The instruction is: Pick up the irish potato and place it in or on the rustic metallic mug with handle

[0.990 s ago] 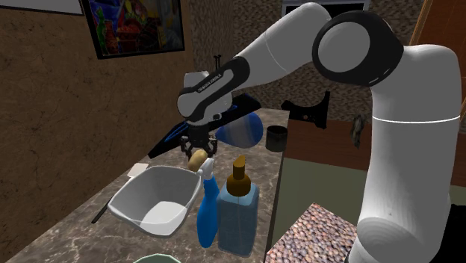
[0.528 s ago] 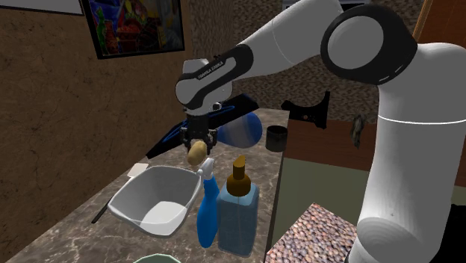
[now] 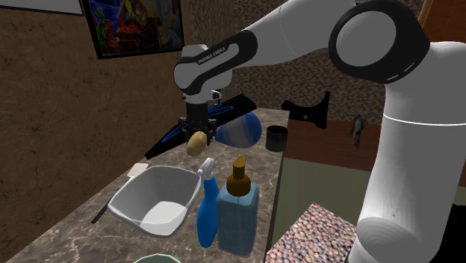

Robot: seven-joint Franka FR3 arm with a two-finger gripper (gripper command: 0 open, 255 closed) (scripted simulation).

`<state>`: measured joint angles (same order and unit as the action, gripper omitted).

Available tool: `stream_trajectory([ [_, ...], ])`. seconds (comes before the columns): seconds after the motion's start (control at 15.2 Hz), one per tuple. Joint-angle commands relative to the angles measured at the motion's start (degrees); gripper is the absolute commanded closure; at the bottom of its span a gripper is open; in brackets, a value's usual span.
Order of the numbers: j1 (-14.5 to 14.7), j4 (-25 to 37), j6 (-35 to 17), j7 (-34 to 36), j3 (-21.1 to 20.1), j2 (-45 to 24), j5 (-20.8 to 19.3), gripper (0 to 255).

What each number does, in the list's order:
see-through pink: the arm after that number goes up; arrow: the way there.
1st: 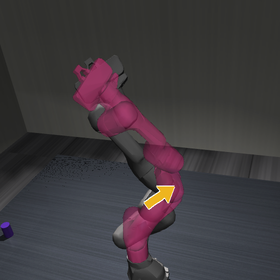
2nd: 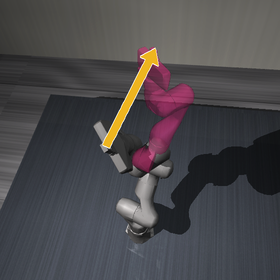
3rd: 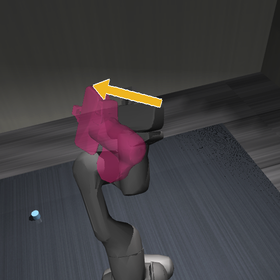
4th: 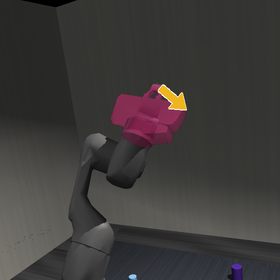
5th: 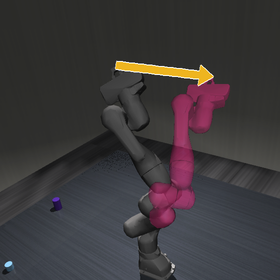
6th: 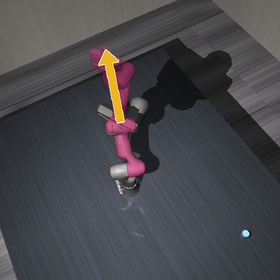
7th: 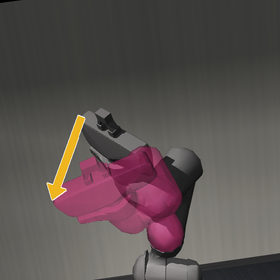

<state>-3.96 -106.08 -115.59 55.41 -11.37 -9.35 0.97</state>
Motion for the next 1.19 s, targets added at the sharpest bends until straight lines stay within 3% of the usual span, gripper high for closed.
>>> stream_trajectory([
  [0.0, 0.0, 1.3, 1.5, 0.0, 0.0, 0.2, 0.0, 255],
  [0.66, -0.1, 7.0, 8.5, 0.1, 0.0, 1.5, 0.2, 255],
  [1.12, -5.3, 2.8, 8.0, -9.4, 3.9, 4.9, 1.3, 255],
])
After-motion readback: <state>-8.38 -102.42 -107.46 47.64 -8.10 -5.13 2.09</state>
